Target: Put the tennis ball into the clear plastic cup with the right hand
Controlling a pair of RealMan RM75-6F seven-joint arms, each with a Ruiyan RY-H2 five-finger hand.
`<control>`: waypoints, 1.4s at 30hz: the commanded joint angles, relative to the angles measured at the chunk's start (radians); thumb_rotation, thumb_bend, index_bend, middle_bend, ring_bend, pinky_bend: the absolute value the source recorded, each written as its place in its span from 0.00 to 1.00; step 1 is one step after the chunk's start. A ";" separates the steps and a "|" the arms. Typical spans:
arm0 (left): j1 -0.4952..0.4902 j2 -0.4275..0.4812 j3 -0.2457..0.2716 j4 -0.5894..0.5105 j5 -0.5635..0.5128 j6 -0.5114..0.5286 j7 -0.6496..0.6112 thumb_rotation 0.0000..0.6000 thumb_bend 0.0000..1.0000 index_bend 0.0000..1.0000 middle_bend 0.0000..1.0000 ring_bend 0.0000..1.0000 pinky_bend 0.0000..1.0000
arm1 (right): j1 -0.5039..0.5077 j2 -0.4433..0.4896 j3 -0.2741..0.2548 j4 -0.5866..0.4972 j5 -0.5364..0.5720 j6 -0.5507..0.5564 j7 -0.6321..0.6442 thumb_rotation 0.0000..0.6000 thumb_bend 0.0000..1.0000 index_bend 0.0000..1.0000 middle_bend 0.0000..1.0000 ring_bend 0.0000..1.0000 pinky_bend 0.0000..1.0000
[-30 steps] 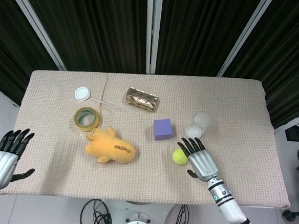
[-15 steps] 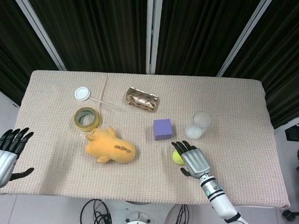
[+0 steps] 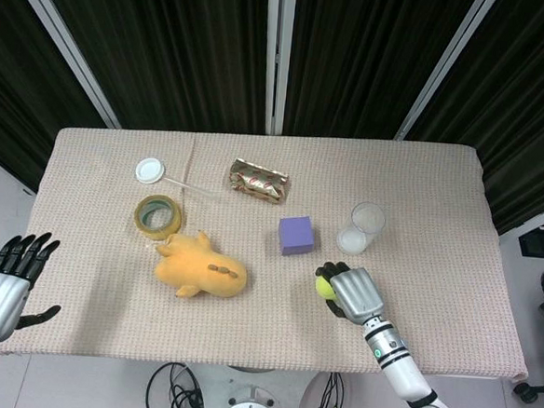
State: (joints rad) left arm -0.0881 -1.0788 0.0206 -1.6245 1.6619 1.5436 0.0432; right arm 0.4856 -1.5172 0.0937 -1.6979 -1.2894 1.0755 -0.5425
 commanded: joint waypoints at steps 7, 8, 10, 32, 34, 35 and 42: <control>0.003 -0.003 0.000 0.006 0.001 0.006 -0.004 1.00 0.00 0.01 0.00 0.00 0.00 | -0.054 0.175 0.044 -0.214 -0.253 0.235 0.177 1.00 0.42 0.55 0.47 0.49 0.70; 0.003 -0.003 0.000 0.006 0.002 0.007 -0.005 1.00 0.00 0.01 0.00 0.00 0.00 | -0.058 0.182 0.064 -0.213 -0.259 0.264 0.188 1.00 0.42 0.55 0.47 0.49 0.71; 0.003 -0.003 0.000 0.007 0.005 0.008 -0.008 1.00 0.00 0.01 0.00 0.00 0.00 | -0.059 0.187 0.096 -0.202 -0.245 0.289 0.196 1.00 0.43 0.56 0.47 0.49 0.71; -0.024 -0.019 -0.011 0.018 -0.028 -0.044 0.014 1.00 0.00 0.01 0.00 0.00 0.00 | 0.021 0.145 0.222 0.004 0.081 0.194 0.185 1.00 0.38 0.52 0.45 0.48 0.70; -0.024 -0.018 -0.012 0.017 -0.024 -0.039 0.012 1.00 0.00 0.01 0.00 0.00 0.00 | 0.026 0.143 0.221 0.013 0.098 0.179 0.190 1.00 0.37 0.49 0.43 0.45 0.69; -0.023 -0.017 -0.012 0.017 -0.020 -0.034 0.010 1.00 0.00 0.01 0.00 0.00 0.00 | 0.029 0.143 0.221 0.019 0.106 0.171 0.192 1.00 0.37 0.47 0.42 0.44 0.69; -0.025 -0.009 -0.012 0.015 -0.026 -0.038 0.008 1.00 0.00 0.01 0.00 0.00 0.00 | 0.054 0.127 0.224 0.043 0.140 0.140 0.204 1.00 0.37 0.42 0.39 0.43 0.68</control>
State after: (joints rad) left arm -0.1126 -1.0883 0.0086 -1.6097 1.6366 1.5055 0.0513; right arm 0.5360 -1.3875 0.3167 -1.6569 -1.1530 1.2183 -0.3400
